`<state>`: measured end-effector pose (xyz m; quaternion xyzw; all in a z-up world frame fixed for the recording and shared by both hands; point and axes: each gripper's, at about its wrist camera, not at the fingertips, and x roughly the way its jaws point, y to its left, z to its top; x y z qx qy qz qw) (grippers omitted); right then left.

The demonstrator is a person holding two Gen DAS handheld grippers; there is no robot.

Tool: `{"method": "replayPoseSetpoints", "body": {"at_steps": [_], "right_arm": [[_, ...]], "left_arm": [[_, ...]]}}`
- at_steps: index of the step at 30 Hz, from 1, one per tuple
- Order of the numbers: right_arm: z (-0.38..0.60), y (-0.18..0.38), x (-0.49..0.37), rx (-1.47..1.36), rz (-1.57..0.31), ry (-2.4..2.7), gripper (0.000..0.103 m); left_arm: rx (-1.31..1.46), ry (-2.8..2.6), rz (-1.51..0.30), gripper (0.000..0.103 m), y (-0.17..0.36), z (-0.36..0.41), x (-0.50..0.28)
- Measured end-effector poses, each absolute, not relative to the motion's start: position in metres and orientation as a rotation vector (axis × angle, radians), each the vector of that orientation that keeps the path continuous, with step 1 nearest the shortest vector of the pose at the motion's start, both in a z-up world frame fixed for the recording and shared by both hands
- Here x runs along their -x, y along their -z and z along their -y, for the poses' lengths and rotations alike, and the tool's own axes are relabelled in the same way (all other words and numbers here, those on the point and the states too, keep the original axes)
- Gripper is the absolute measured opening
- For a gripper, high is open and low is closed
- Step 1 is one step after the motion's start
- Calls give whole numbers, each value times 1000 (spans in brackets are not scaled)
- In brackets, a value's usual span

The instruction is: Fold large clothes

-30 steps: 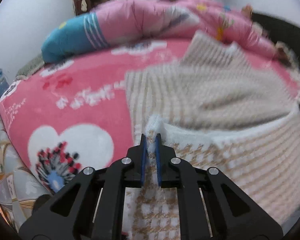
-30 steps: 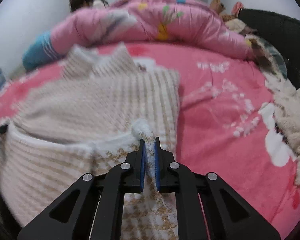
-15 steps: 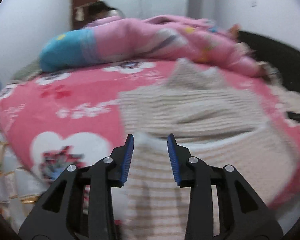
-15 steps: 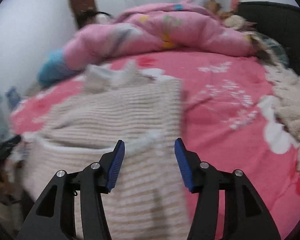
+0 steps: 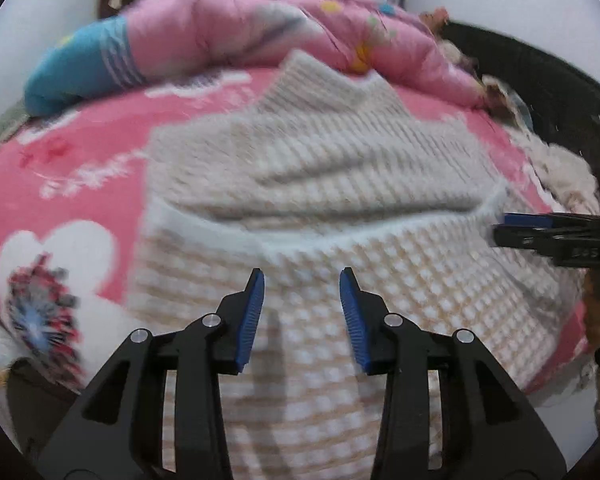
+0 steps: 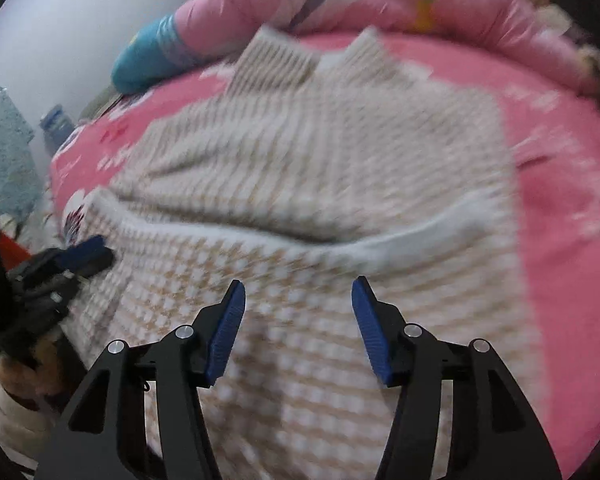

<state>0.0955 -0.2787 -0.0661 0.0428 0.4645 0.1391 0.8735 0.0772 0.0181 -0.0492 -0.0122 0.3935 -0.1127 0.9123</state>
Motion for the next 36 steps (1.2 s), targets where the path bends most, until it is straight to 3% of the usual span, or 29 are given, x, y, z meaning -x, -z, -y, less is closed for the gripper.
{"method": "replayPoseSetpoints", "body": {"at_steps": [3, 6, 12, 15, 18, 19, 22, 28, 30, 32, 36], "right_arm": [[311, 82, -113, -88, -1027, -129, 54], [329, 117, -128, -145, -1071, -145, 56], [316, 56, -93, -135, -978, -256, 55], [288, 39, -54, -38, -944, -397, 55], [260, 61, -37, 86, -1013, -437, 55], [254, 81, -40, 120, -1065, -395, 62], [255, 104, -47, 100, -1087, -379, 66], [249, 51, -11, 176, -965, -478, 66], [239, 69, -7, 252, -1002, -448, 67], [235, 101, -13, 312, -1038, -372, 77], [256, 82, -15, 161, -1047, -385, 77]], "left_arm": [[96, 110, -928, 35, 75, -54, -105], [213, 168, -921, 33, 89, -72, -111], [152, 193, -841, 34, 46, -55, -78], [118, 309, -819, 43, 30, -34, -48], [48, 359, -894, 53, 48, 1, -40], [-3, 325, -947, 56, 63, 13, -43], [-70, 231, -1005, 58, 89, 29, -47], [-55, 191, -1020, 59, 84, 31, -48], [-65, 175, -1022, 59, 85, 34, -48], [-71, 170, -1036, 59, 86, 35, -48], [-71, 162, -1034, 60, 84, 35, -51]]}}
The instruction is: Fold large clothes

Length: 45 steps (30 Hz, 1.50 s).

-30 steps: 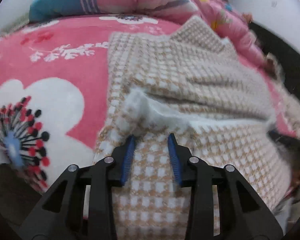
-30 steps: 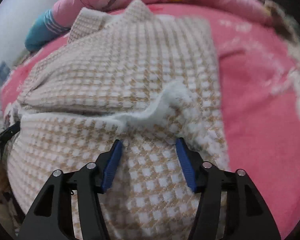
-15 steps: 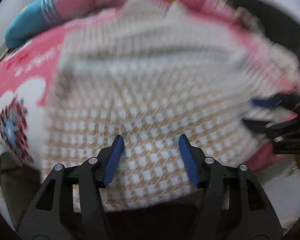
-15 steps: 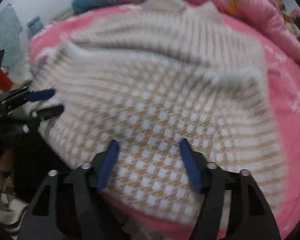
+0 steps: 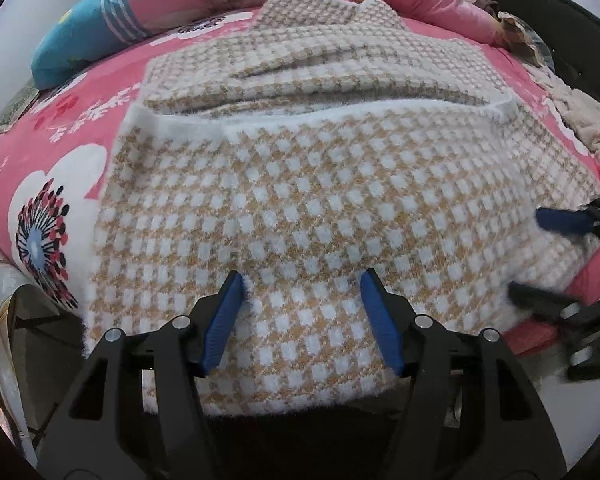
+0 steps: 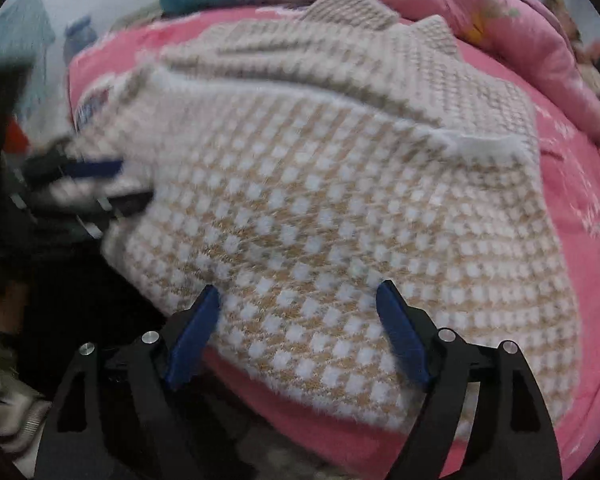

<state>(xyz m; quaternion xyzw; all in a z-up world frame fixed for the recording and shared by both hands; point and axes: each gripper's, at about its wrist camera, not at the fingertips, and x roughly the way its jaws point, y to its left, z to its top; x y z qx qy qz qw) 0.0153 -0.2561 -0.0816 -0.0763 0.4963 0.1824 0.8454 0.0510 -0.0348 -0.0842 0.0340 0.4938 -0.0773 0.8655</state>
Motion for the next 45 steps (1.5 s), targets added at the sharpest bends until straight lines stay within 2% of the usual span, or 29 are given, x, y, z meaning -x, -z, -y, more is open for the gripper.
{"method": "replayPoseSetpoints", "body": {"at_steps": [4, 6, 9, 16, 20, 30, 34, 43, 45], "right_arm": [[285, 56, -17, 189, -973, -311, 77], [299, 74, -30, 211, -1014, -227, 77], [313, 106, -35, 174, -1066, -197, 83], [325, 56, -53, 77, -981, -201, 83], [328, 49, -77, 14, -952, -185, 83], [285, 71, -107, -52, -984, -249, 83], [294, 100, -124, -157, -1054, -248, 91], [292, 99, -127, -163, -1067, -245, 91], [291, 99, -127, -161, -1069, -244, 92]], "left_arm": [[-61, 156, -1039, 60, 85, 35, -49], [-59, 152, -1041, 60, 85, 36, -49], [-53, 155, -1046, 60, 86, 36, -49], [-46, 148, -1053, 60, 85, 35, -49], [-43, 149, -1057, 60, 85, 34, -50], [-34, 151, -1064, 61, 85, 34, -51], [-30, 154, -1067, 61, 86, 33, -51], [-30, 132, -1034, 61, 70, 29, -53], [-34, 123, -1025, 64, 68, 28, -58]]}}
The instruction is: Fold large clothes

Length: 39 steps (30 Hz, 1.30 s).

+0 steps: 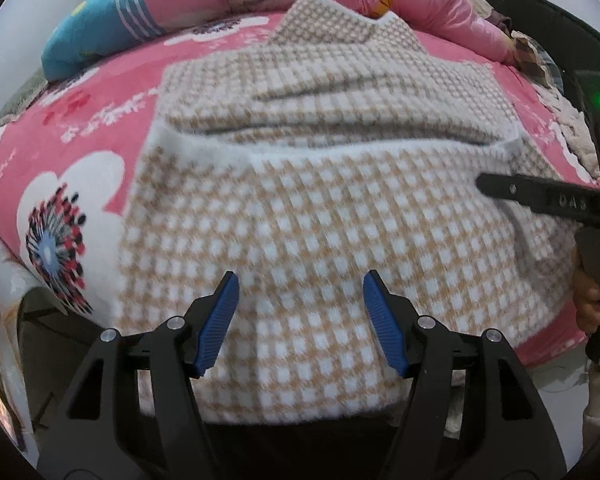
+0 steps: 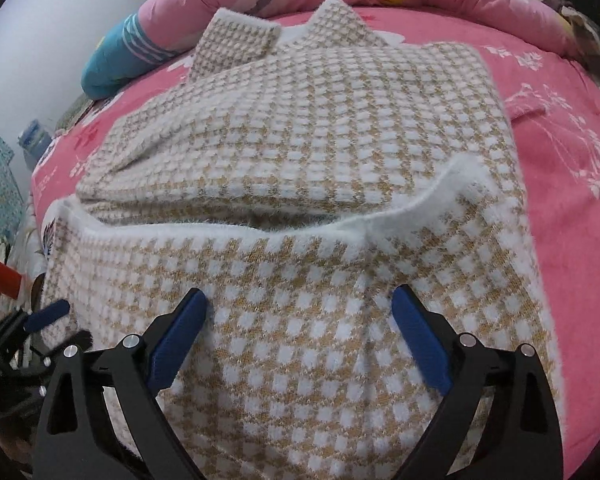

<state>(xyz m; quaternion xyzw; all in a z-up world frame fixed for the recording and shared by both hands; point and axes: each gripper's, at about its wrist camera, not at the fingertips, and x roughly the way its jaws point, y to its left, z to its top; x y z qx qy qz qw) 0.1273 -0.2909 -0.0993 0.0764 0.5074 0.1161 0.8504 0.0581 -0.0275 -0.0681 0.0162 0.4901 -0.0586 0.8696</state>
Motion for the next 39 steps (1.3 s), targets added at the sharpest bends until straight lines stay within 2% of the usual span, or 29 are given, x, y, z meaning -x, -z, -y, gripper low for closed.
{"method": "replayPoseSetpoints", "body": {"at_steps": [3, 5, 11, 39], "right_arm": [[290, 100, -127, -153, -1072, -247, 93], [290, 100, -128, -153, -1074, -249, 93], [288, 101, -131, -142, -1087, -257, 96], [286, 101, -137, -136, -1126, -266, 97]], "left_arm": [[-34, 104, -1011, 67, 68, 25, -69], [-27, 93, -1018, 74, 71, 22, -76], [-9, 84, -1037, 81, 79, 19, -85], [31, 67, -1086, 84, 81, 17, -95]]}}
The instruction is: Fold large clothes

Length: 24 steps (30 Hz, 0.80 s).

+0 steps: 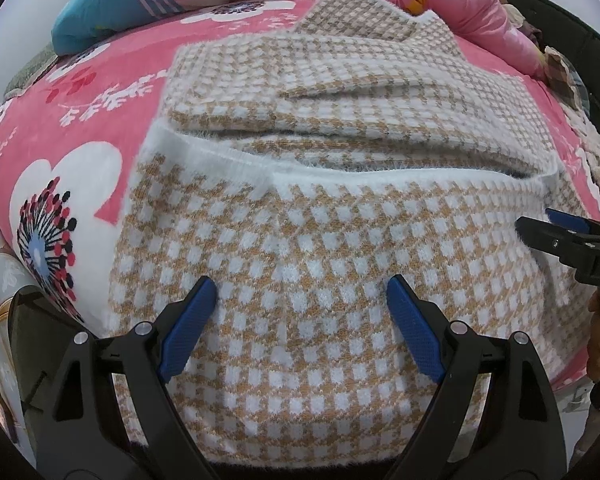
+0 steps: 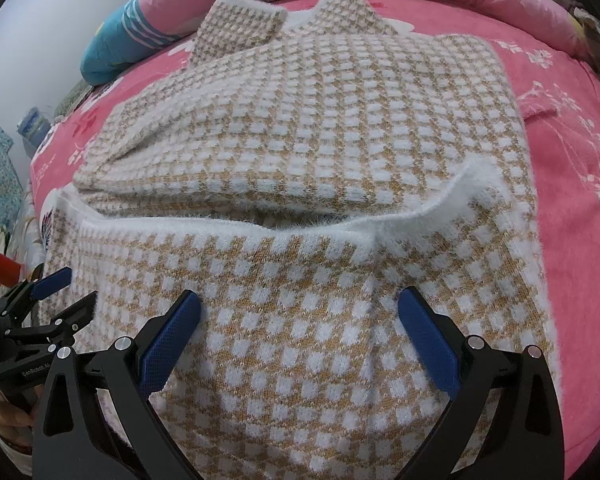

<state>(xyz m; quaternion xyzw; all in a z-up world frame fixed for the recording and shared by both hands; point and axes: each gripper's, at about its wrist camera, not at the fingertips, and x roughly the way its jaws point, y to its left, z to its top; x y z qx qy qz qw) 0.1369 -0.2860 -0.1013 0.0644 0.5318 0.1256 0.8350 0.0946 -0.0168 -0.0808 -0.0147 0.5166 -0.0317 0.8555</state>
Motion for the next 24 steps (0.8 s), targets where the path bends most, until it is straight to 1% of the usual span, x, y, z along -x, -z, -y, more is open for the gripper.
{"method": "replayPoseSetpoints", "body": {"at_steps": [24], "right_arm": [[285, 102, -137, -136, -1129, -267, 97]], "left_arm": [[47, 72, -1101, 84, 82, 15, -97]]}}
